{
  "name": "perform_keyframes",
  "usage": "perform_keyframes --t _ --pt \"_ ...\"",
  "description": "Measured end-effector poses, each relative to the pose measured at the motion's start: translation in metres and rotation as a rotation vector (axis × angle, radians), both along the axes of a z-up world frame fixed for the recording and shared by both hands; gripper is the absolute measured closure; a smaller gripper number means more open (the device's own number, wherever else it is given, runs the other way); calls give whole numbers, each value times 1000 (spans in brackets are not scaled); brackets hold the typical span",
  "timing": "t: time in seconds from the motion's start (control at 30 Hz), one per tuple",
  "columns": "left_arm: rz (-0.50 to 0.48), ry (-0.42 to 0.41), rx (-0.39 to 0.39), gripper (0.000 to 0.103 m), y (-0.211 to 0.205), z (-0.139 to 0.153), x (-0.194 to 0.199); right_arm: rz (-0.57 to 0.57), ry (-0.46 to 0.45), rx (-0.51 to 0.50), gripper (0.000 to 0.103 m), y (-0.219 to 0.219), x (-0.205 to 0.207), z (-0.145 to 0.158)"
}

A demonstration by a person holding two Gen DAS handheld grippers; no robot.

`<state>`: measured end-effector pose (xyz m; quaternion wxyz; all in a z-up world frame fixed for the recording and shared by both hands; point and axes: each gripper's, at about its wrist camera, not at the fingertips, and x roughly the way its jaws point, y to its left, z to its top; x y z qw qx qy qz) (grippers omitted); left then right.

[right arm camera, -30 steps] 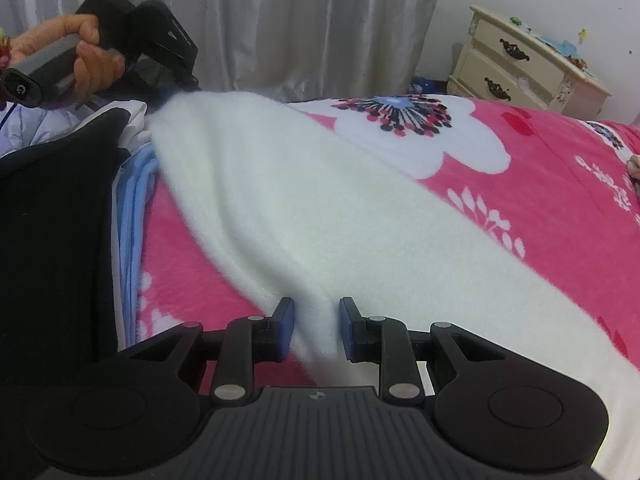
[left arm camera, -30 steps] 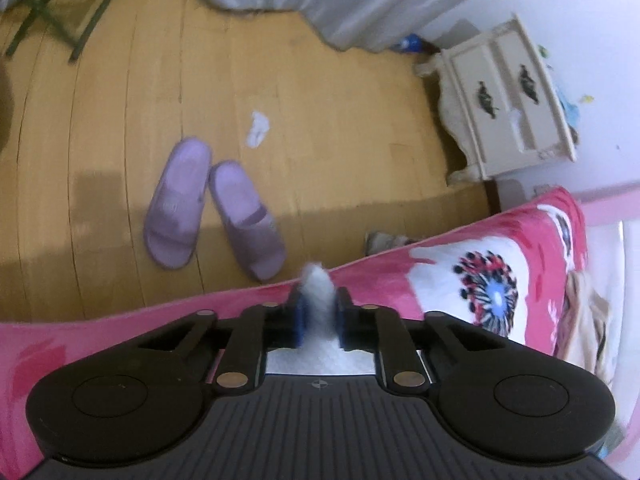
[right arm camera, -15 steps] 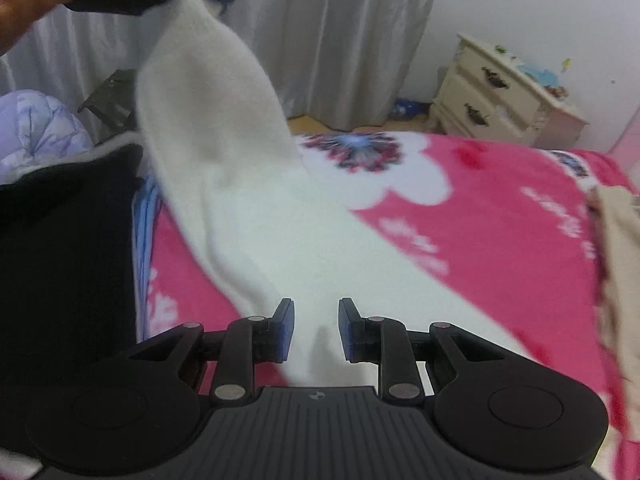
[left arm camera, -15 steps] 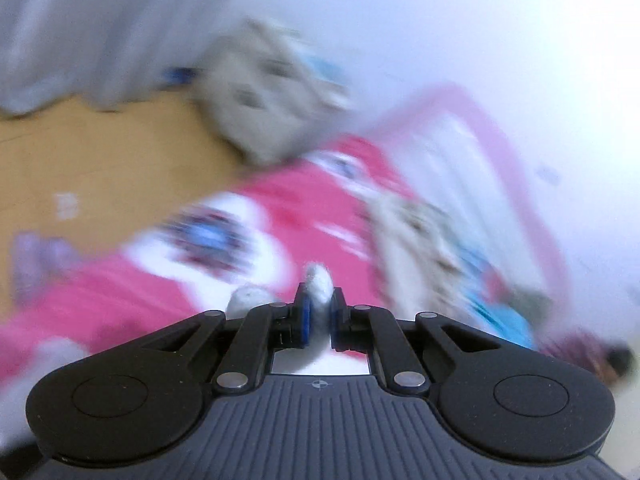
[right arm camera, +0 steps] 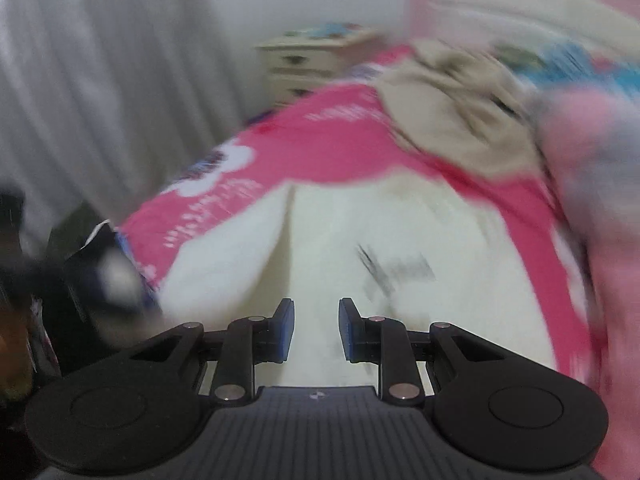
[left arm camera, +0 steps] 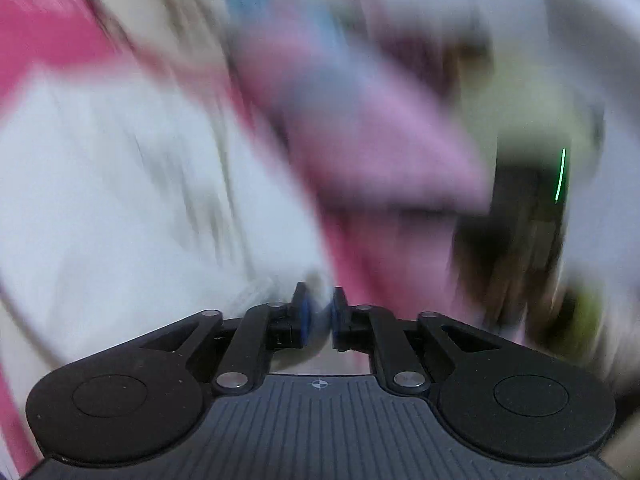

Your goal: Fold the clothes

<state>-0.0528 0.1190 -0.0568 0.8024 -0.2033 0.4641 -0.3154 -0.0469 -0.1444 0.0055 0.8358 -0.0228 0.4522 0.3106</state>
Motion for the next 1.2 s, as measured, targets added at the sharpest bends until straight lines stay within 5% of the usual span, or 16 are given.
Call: perform_keyframes --t 0.2,0.3,0.73,0.83,0.9,1.0,1.2 --pt "-272 142 177 76 -84 -81 -32 -141 193 113 74 -54 -28 -66" --pt "-212 187 159 71 -76 -88 -29 -195 280 161 74 -74 -40 -96" --pt "74 377 68 68 -36 -113 -12 -66 463 161 65 -19 -56 -142" --pt "122 420 48 72 -35 -119 -8 -51 480 156 75 -17 -65 -145" --pt "146 439 48 86 -36 -122 -7 -46 489 152 93 -13 -69 -150" --pt "171 462 43 95 -32 -117 -10 -22 479 166 97 -9 -75 -147" --pt "149 458 104 96 -13 -98 -32 78 484 205 97 9 -91 -131"
